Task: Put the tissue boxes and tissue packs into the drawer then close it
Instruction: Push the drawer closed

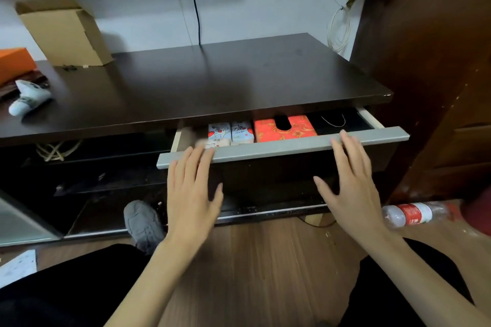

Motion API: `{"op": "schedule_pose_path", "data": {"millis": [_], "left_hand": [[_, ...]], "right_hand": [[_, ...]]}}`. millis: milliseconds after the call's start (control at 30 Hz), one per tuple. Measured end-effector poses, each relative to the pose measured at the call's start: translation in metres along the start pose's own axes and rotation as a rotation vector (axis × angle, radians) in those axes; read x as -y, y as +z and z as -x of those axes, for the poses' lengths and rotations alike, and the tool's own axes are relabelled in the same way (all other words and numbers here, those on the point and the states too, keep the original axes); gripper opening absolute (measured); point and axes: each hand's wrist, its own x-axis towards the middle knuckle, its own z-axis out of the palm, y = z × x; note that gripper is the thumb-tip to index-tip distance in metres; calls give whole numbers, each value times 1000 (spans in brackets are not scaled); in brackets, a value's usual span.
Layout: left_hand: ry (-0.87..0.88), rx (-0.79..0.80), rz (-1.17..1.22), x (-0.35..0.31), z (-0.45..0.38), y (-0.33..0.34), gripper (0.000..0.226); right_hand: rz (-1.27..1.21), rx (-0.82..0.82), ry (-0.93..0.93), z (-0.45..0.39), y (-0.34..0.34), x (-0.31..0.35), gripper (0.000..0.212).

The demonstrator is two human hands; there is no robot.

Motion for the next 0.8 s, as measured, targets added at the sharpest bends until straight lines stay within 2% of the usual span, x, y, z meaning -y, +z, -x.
{"op": "schedule_pose_path", "data": {"millis": [133, 200, 433, 600, 800], "left_hand": [[-224, -46, 173, -2, 48, -5, 71], [-265, -22, 170, -1, 59, -4, 70], [-217, 142, -12, 15, 35, 22, 93], [-195, 204, -54, 32, 6, 40, 93], [-196, 354, -64, 49, -42, 57, 94]], "right_hand": [[-231, -36, 313, 33, 0, -8, 85], [-278, -20, 389, 35, 4, -10, 86], [-187, -20, 368, 13, 32, -6, 95], [-125, 52, 343, -21, 50, -18, 100], [-139, 135, 329, -68, 72, -29, 93]]}}
